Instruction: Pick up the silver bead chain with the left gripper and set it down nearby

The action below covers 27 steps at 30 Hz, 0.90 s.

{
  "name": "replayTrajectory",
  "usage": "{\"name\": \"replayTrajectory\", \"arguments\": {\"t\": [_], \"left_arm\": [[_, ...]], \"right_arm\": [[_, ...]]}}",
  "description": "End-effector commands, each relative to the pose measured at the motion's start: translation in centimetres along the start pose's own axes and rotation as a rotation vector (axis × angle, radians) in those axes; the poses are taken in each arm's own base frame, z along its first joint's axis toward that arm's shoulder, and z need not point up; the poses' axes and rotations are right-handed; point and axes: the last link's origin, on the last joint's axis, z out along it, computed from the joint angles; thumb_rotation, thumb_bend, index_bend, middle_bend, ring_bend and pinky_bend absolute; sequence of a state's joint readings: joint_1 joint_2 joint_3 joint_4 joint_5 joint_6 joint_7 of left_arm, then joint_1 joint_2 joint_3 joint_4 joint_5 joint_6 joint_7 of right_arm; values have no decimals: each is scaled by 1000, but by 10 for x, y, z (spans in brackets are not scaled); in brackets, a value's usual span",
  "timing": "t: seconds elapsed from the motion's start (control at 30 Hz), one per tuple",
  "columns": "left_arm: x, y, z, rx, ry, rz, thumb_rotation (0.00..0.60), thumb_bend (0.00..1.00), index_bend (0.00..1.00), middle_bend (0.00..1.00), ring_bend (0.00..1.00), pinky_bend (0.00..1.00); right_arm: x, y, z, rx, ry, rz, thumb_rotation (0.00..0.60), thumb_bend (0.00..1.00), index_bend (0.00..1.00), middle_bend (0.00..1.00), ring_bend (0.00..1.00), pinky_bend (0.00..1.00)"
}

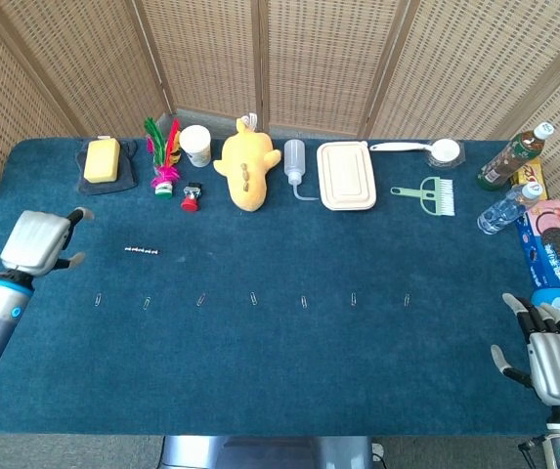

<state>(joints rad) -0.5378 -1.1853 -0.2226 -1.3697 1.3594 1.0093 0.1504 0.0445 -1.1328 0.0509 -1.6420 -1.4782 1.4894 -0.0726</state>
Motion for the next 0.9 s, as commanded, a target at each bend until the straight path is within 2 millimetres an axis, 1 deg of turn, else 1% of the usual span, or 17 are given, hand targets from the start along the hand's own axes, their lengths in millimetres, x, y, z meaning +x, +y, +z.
{"name": "replayTrajectory", "arguments": {"t": [0.03, 0.1, 0.2, 0.3, 0.47, 0.7, 0.9], "left_arm": [[-3, 12, 24, -33, -14, -4, 600, 300, 328, 915, 903, 846], [-5, 16, 34, -49, -35, 4, 600, 301, 347, 944, 946, 886], [-8, 23, 46, -67, -58, 36, 600, 319, 384, 967, 979, 920], [-12, 29, 54, -69, -80, 38, 600, 344, 444, 977, 990, 933], [-20, 40, 60, -70, -102, 32, 600, 350, 524, 978, 991, 933], [-32, 46, 64, -50, -117, 39, 600, 350, 549, 976, 991, 933], [-39, 50, 66, -45, -148, 47, 600, 396, 535, 974, 990, 933]], "right_arm": [[0, 0, 1, 0, -1, 0, 514, 376, 140, 202, 216, 180], [-1, -1, 2, -1, -1, -2, 514, 376, 140, 202, 216, 180], [-2, -1, 3, -2, -3, -4, 514, 376, 141, 202, 215, 180], [-3, 0, 5, -6, -7, -7, 514, 376, 142, 202, 215, 180], [-4, 1, 7, -13, -7, -4, 512, 376, 142, 202, 215, 180], [-5, 3, 9, -15, -13, -9, 512, 376, 137, 202, 215, 180], [-9, 4, 9, -19, -22, -4, 514, 376, 137, 202, 215, 180]]}}
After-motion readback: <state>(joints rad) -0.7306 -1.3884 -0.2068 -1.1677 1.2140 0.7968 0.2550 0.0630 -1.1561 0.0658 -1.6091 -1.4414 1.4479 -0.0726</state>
